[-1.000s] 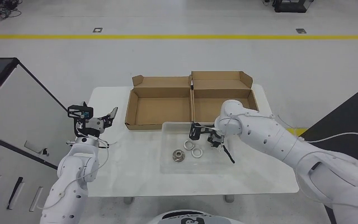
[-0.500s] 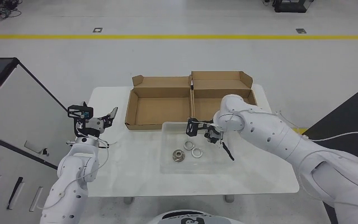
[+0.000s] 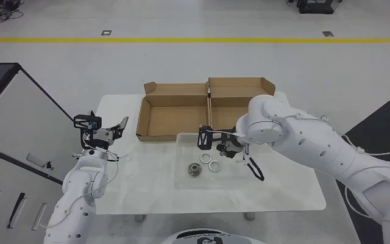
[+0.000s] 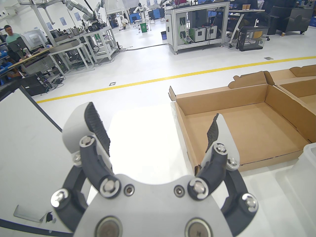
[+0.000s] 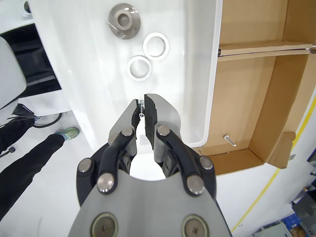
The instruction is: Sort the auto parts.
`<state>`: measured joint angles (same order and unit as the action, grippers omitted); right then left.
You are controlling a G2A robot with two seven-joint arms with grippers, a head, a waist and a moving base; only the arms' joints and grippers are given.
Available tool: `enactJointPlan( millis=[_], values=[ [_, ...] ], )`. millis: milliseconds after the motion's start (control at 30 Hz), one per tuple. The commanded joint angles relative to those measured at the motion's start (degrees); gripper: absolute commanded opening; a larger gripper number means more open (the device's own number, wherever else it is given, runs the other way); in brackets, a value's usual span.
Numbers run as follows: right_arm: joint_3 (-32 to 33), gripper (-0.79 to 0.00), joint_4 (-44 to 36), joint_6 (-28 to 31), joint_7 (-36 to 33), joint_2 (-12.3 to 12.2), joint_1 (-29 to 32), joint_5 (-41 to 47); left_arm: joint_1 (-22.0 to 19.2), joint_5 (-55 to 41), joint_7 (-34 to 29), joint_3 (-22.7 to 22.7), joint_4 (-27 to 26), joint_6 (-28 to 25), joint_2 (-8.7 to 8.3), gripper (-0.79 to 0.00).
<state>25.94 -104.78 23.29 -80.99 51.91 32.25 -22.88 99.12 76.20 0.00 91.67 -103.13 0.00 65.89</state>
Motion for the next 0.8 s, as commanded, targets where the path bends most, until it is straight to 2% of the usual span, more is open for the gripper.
enactJointPlan(
  millis=[0,100,433,600,767],
  values=[
    [1.36,-0.785,-2.00,-0.16,-0.16,-0.97,0.22,1.89,0.00,0.00,0.00,0.00,0.00,0.00,0.00,0.000],
    [4.66,-0.785,-4.40,0.33,0.35,-2.75,1.25,5.02,0.00,0.00,0.00,0.00,0.00,0.00,0.00,0.000],
    [15.73,-0.785,-4.24,4.42,4.42,-8.35,7.67,9.75,0.00,0.00,0.00,0.00,0.00,0.00,0.00,0.000],
    [18.06,-0.785,-2.73,7.77,7.77,-9.89,8.26,12.76,0.00,0.00,0.00,0.00,0.00,0.00,0.00,0.000],
    [16.17,-0.785,0.28,11.67,11.66,-10.36,5.03,16.21,0.00,0.00,0.00,0.00,0.00,0.00,0.00,0.000]
  ],
)
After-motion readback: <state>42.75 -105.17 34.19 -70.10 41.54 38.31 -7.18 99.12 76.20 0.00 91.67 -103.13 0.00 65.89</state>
